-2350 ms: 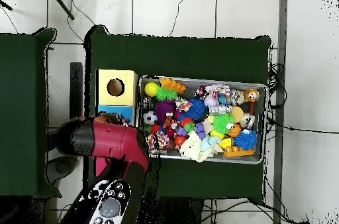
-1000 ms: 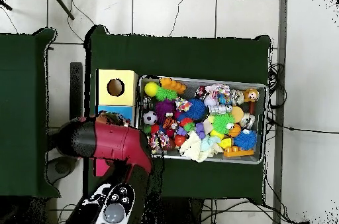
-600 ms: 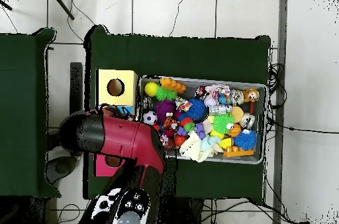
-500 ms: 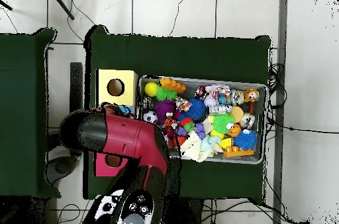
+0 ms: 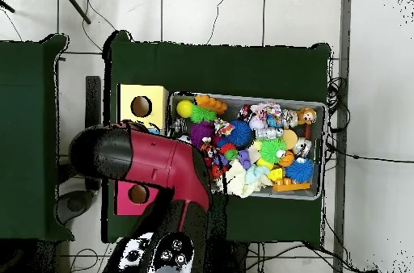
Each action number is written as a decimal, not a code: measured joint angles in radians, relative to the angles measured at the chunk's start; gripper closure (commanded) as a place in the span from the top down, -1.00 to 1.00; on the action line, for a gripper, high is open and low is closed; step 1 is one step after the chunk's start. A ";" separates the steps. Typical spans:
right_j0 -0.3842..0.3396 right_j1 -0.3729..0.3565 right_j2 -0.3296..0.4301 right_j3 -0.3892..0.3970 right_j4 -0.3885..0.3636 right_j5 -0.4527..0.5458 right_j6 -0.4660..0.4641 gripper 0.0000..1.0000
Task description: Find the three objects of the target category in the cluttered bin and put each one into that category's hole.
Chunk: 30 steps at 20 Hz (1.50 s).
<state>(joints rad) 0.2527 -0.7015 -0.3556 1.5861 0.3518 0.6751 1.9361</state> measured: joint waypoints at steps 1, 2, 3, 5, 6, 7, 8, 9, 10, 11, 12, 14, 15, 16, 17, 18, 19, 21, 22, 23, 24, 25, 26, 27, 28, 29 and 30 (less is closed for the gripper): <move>0.000 -0.001 0.001 -0.009 0.000 0.006 0.000 1.00; 0.001 0.000 0.001 -0.011 0.000 0.007 0.000 1.00; 0.001 0.000 0.001 -0.013 0.000 0.007 0.000 1.00; 0.002 0.000 0.001 -0.014 0.000 0.007 0.000 1.00; 0.003 0.000 0.001 -0.014 -0.001 0.007 0.000 1.00; 0.004 0.000 0.001 -0.014 -0.001 0.007 0.000 1.00; 0.007 0.000 0.001 -0.014 -0.002 0.007 0.000 1.00; 0.008 0.000 0.001 -0.014 -0.002 0.007 0.000 1.00; 0.009 0.000 0.001 -0.014 -0.002 0.007 0.000 1.00; 0.011 0.000 0.001 -0.014 -0.003 0.007 0.000 -1.00; 0.012 0.000 0.001 -0.014 -0.003 0.007 0.000 -1.00; 0.012 0.000 0.001 -0.014 -0.004 0.007 0.000 -1.00; 0.014 0.000 0.001 -0.014 -0.005 0.007 0.000 -1.00; 0.014 0.000 0.001 -0.014 -0.005 0.007 0.000 -1.00; 0.015 0.000 0.001 -0.014 -0.006 0.007 0.000 -1.00; 0.016 0.000 0.001 -0.014 -0.006 0.007 0.000 -1.00; 0.018 0.000 0.001 -0.014 -0.007 0.007 0.000 -1.00; 0.021 0.000 0.001 -0.014 -0.008 0.007 0.000 -1.00; 0.023 0.000 0.001 -0.014 -0.008 0.007 0.000 -1.00; 0.026 0.000 0.001 -0.014 -0.009 0.007 0.000 -1.00; 0.028 0.001 0.001 -0.014 -0.009 0.007 0.000 -1.00; 0.028 0.002 0.001 -0.014 -0.010 0.007 0.000 -1.00; 0.029 0.003 0.001 -0.014 -0.010 0.007 0.000 -1.00; 0.029 0.006 0.001 -0.014 -0.011 0.007 0.000 -1.00; 0.029 0.008 0.001 -0.014 -0.011 0.007 0.000 -1.00; 0.029 0.010 0.001 -0.014 -0.012 0.007 0.000 -1.00; 0.029 0.015 0.001 -0.014 -0.012 0.007 0.000 -1.00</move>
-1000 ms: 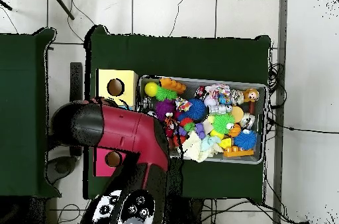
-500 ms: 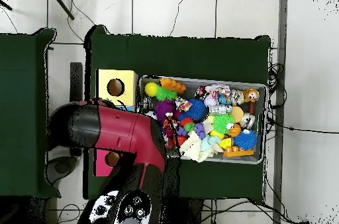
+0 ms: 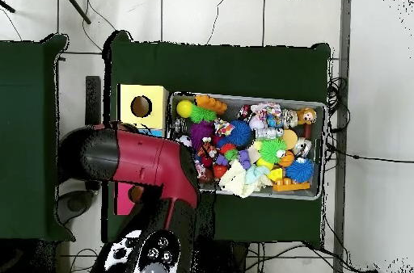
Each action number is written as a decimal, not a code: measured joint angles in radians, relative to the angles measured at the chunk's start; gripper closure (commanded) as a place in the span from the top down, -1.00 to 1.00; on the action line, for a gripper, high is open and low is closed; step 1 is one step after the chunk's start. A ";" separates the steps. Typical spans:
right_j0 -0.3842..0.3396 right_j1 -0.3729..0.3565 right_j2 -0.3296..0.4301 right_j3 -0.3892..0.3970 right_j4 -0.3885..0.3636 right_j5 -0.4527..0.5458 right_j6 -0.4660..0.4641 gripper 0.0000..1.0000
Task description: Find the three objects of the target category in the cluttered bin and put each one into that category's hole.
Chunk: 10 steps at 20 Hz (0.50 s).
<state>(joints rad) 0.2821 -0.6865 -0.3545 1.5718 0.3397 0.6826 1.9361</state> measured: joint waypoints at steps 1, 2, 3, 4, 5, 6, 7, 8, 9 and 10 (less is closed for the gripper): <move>0.000 0.004 0.000 0.000 0.000 0.000 0.000 -1.00; 0.000 0.008 0.000 0.000 0.000 0.000 0.000 -1.00; 0.000 0.012 0.000 0.000 0.000 0.000 0.000 -1.00; 0.000 0.018 0.000 0.000 -0.001 -0.001 0.000 -1.00; 0.000 0.023 0.000 0.000 -0.001 -0.001 0.000 -1.00; 0.000 0.027 0.000 0.000 -0.001 -0.002 0.000 -1.00; 0.000 0.031 0.000 0.001 -0.002 -0.004 0.000 -1.00; 0.000 0.039 0.000 0.004 -0.002 -0.011 0.000 -1.00; 0.000 0.041 0.001 0.006 -0.003 -0.014 0.000 -1.00; 0.000 0.043 0.001 0.008 -0.003 -0.017 0.000 -1.00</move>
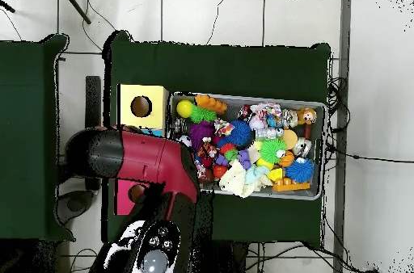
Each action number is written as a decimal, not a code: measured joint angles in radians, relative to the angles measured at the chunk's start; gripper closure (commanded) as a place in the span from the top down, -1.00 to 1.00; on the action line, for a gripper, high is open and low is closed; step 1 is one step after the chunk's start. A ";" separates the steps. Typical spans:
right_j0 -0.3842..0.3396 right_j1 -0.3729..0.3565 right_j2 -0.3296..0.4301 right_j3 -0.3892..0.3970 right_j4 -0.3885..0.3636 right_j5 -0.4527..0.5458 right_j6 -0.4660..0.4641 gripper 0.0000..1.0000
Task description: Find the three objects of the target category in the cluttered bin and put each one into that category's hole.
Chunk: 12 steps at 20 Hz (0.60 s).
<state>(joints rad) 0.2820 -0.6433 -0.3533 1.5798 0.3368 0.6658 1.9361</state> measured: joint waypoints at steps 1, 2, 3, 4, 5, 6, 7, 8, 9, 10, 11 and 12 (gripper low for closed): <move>0.000 0.003 0.000 0.005 0.000 -0.007 0.000 -1.00; 0.000 0.006 0.001 0.009 -0.001 -0.013 0.000 -1.00; 0.000 0.008 0.001 0.012 -0.001 -0.019 0.000 -1.00; 0.000 0.010 0.001 0.014 -0.001 -0.025 0.000 -1.00; 0.000 0.013 0.001 0.018 -0.001 -0.034 0.000 -1.00; 0.000 0.014 0.001 0.019 -0.001 -0.037 0.000 -1.00; 0.000 0.015 0.001 0.020 -0.001 -0.040 0.000 -1.00; 0.000 0.016 0.001 0.021 -0.001 -0.043 0.000 -1.00; 0.000 0.017 0.001 0.022 -0.001 -0.045 0.000 -1.00; 0.000 0.017 0.002 0.023 -0.001 -0.047 0.000 -1.00; 0.000 0.017 0.002 0.024 -0.001 -0.047 0.000 -1.00; 0.000 0.017 0.002 0.026 -0.001 -0.047 0.000 -1.00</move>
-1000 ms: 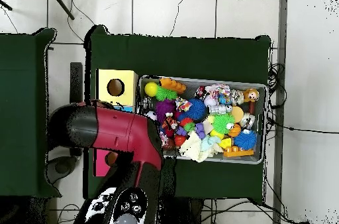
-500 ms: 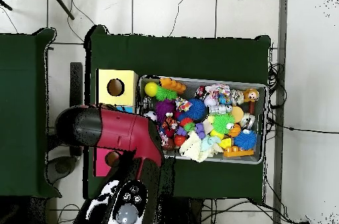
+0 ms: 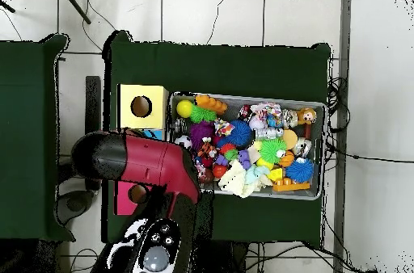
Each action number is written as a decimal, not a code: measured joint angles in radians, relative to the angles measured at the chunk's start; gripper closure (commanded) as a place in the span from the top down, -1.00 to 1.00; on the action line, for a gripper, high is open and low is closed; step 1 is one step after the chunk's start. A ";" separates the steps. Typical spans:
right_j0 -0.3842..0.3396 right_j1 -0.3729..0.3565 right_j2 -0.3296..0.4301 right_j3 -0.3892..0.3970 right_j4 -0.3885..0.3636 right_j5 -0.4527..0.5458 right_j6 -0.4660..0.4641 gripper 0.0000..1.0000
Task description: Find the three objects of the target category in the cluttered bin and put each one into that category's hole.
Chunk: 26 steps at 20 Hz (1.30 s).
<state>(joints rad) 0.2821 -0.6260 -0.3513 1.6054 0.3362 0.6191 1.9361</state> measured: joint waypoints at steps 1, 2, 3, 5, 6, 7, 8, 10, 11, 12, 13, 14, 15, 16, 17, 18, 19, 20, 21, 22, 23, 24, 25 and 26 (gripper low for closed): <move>0.000 0.000 0.000 0.001 0.000 0.000 0.000 -1.00; 0.000 0.000 0.001 0.003 0.000 0.000 0.000 -1.00; 0.000 0.000 0.001 0.004 0.000 0.000 0.000 -1.00; 0.000 0.000 0.001 0.006 0.000 0.000 0.000 -1.00; 0.000 0.000 0.001 0.006 0.000 0.000 0.000 -1.00; 0.000 0.000 0.001 0.006 0.000 0.000 0.000 -1.00; 0.000 0.000 0.001 0.006 0.000 0.000 0.000 -1.00; 0.000 0.001 0.002 0.006 0.000 0.000 0.000 -1.00; 0.000 0.002 0.003 0.006 0.000 0.000 0.000 -1.00; 0.000 0.002 0.004 0.006 0.000 0.000 0.000 -1.00; 0.000 0.002 0.004 0.006 0.000 0.000 0.000 -1.00; 0.000 0.003 0.005 0.006 0.000 0.000 0.000 -1.00; 0.000 0.004 0.007 0.006 0.000 0.000 0.000 -1.00; 0.000 0.005 0.007 0.006 0.000 0.000 0.000 -1.00; 0.000 0.006 0.008 0.006 0.000 0.000 0.000 -1.00; 0.001 0.008 0.008 0.006 0.000 0.000 0.000 -1.00; 0.001 0.009 0.008 0.006 0.000 0.000 0.000 -1.00; 0.002 0.011 0.008 0.006 0.000 0.000 0.000 -1.00; 0.002 0.013 0.008 0.006 0.000 0.000 0.000 -1.00; 0.004 0.016 0.008 0.006 0.000 0.000 0.000 -1.00; 0.006 0.020 0.008 0.006 0.000 0.000 0.000 -1.00; 0.007 0.023 0.008 0.006 0.000 0.000 0.000 -1.00; 0.008 0.025 0.009 0.006 0.000 0.000 0.000 -1.00; 0.009 0.029 0.010 0.006 0.000 0.000 0.000 -1.00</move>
<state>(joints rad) 0.2907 -0.5968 -0.3418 1.6110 0.3366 0.6191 1.9361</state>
